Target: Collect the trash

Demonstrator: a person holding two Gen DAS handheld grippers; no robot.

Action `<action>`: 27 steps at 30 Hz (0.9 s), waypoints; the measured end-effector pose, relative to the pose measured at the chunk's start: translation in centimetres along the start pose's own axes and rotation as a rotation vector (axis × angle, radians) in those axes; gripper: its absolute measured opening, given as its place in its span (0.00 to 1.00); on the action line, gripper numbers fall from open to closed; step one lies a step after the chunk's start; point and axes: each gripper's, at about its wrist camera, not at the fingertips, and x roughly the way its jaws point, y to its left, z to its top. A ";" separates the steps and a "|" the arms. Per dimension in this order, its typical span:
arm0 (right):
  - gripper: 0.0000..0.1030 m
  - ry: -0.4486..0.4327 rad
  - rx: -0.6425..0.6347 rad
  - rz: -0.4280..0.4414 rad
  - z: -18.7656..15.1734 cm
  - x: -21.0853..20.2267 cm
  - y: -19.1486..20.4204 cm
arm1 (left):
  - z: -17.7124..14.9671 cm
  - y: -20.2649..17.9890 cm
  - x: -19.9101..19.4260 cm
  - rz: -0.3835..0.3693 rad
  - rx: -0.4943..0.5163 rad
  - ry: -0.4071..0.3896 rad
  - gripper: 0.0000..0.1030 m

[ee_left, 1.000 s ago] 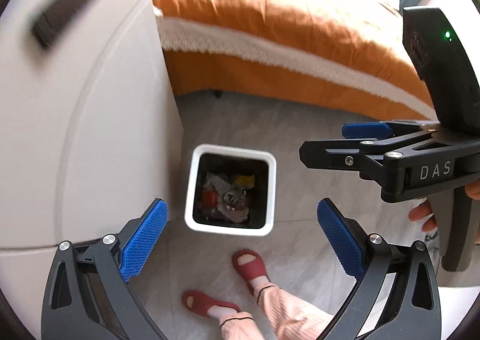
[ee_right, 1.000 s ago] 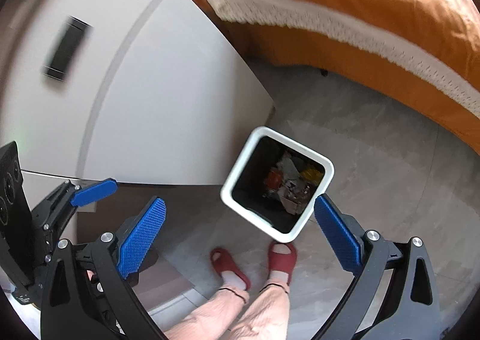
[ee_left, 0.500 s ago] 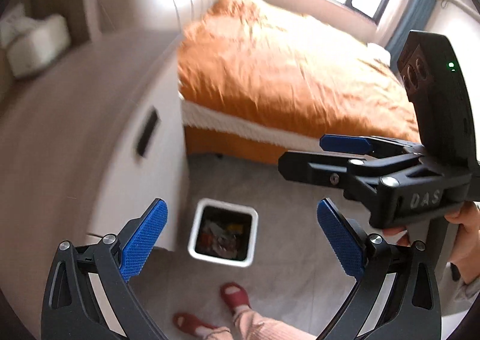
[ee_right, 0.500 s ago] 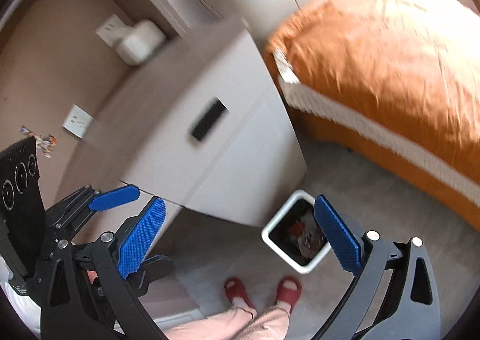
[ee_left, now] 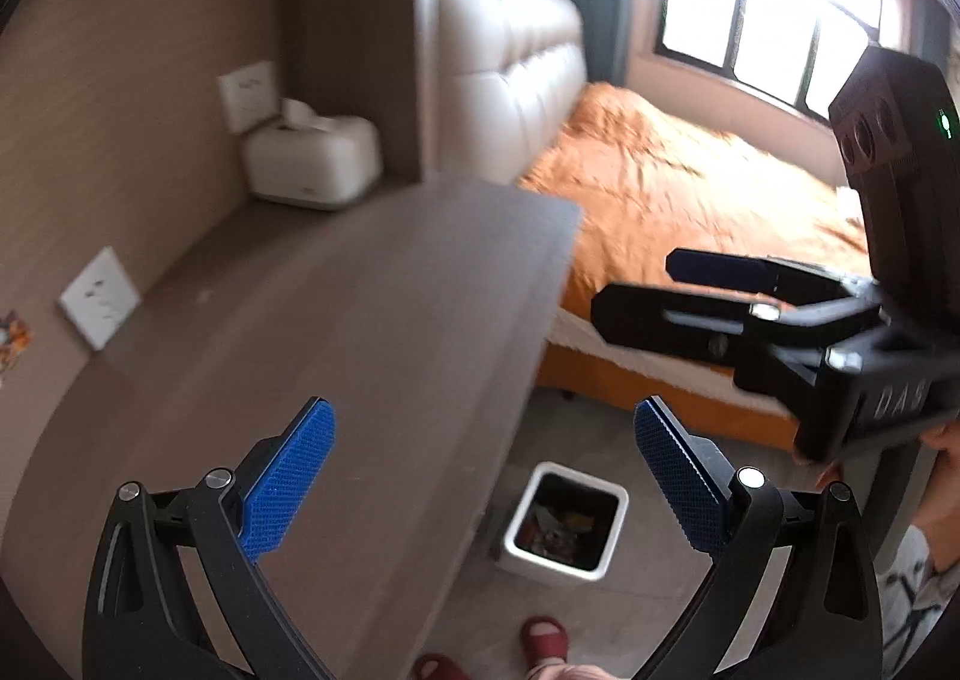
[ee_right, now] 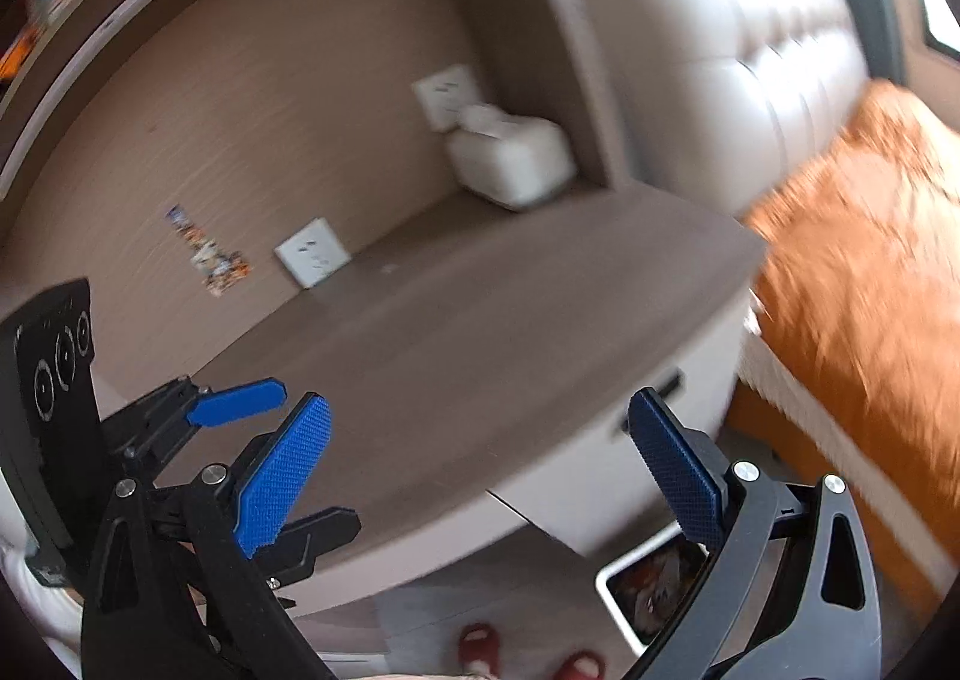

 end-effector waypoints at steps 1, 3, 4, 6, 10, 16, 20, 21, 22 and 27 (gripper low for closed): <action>0.96 -0.008 -0.016 0.004 0.5 0.2 0.9 | 0.0 0.7 -0.6 0.011 -0.011 -0.011 0.95; 0.96 -0.031 -0.049 0.016 1.3 0.6 2.9 | 0.1 2.2 -1.9 0.038 -0.031 -0.026 0.95; 0.96 -0.047 -0.072 0.018 1.7 0.8 4.0 | 0.1 3.0 -2.6 0.050 -0.043 -0.033 0.95; 0.96 -0.077 -0.124 0.000 2.4 1.1 6.0 | 0.3 4.4 -4.1 0.069 -0.064 -0.061 0.95; 0.96 -0.135 -0.192 -0.004 3.5 1.2 9.2 | 0.3 7.0 -6.4 0.083 -0.097 -0.099 0.95; 0.96 -0.154 -0.158 0.065 5.3 1.5 11.7 | -0.5 10.2 -9.3 0.157 -0.127 -0.169 0.95; 0.96 -0.182 -0.164 0.028 6.0 1.6 13.5 | -1.0 12.6 -10.5 0.150 -0.181 -0.168 0.95; 0.96 -0.189 -0.169 0.018 6.0 1.6 13.9 | -1.1 13.2 -10.8 0.147 -0.194 -0.169 0.95; 0.96 -0.198 -0.176 0.010 6.0 1.6 14.4 | -1.2 13.8 -11.1 0.147 -0.198 -0.172 0.95; 0.96 -0.245 -0.179 -0.055 5.8 1.6 16.0 | -1.3 15.4 -12.5 0.192 -0.187 -0.198 0.95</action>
